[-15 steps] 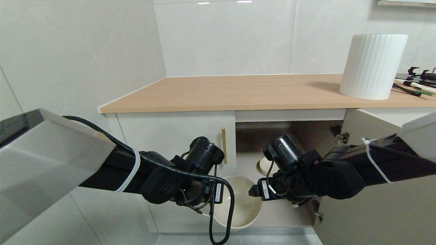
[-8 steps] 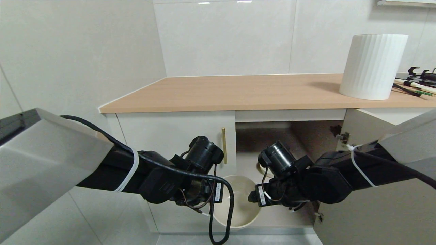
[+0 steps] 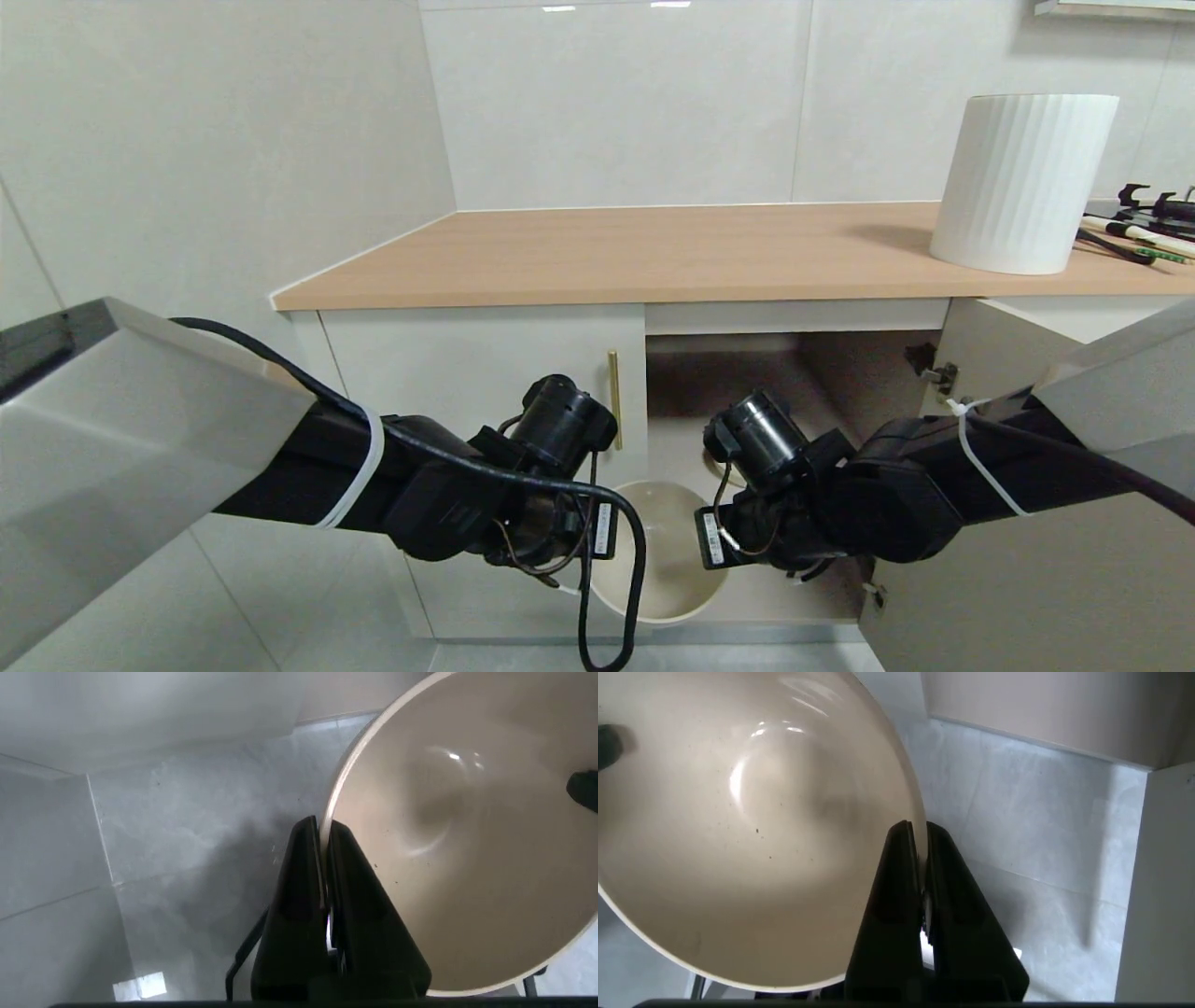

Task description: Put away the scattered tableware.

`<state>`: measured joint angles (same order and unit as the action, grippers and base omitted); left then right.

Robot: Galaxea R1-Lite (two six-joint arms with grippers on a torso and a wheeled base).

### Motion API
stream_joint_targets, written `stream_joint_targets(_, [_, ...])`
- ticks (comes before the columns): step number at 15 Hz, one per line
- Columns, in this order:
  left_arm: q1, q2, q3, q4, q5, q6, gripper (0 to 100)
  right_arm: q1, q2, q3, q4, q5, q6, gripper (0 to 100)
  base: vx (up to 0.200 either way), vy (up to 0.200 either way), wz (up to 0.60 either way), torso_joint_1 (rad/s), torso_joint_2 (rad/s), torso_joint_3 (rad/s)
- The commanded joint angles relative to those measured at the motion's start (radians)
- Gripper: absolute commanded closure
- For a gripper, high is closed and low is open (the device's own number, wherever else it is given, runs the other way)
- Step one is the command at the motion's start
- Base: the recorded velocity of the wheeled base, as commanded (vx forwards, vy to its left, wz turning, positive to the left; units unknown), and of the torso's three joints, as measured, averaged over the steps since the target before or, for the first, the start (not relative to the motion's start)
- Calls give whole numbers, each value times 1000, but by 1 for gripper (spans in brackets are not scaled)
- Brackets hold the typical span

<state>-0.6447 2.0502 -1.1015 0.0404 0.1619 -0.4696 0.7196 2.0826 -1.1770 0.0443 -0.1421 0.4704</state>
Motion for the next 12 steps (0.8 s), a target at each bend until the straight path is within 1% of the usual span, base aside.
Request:
stream_joint_targets(1, [0,-2,0,3,5,0,100,0,2,0,3,-2,-1,100,0,0,0,0,0,0])
stream_joint_targets(2, [0,-4,0,3,5,0,100,0,2,2,3,-2,-4,100,0,0,0,0,0,0])
stream_joint_targets(3, [0,-5,0,1,4,0,0,0,4,2,3,-2,-4,100,0,0,0,0,0,0])
stream_joint_targets(5, [0,-5,0,1,4,-1,0,0,7,2,3,-7,-4,100,0,0,0,0,0,0])
stream_joint_targets(6, [0,-5,-3,-1,1,-14,0,0,8,2,3,-8,-4,100,0,0,0,0,0,0])
stream_joint_targets(8, [0,-7,-3,-1,1,-20,0,0,8,2,3,-8,-4,100,0,0,0,0,0,0])
stream_joint_targets(12, [0,-18,-3,-1,1,-20,0,-11,33,0,2,-19,1,100,0,0,0,0,0,0])
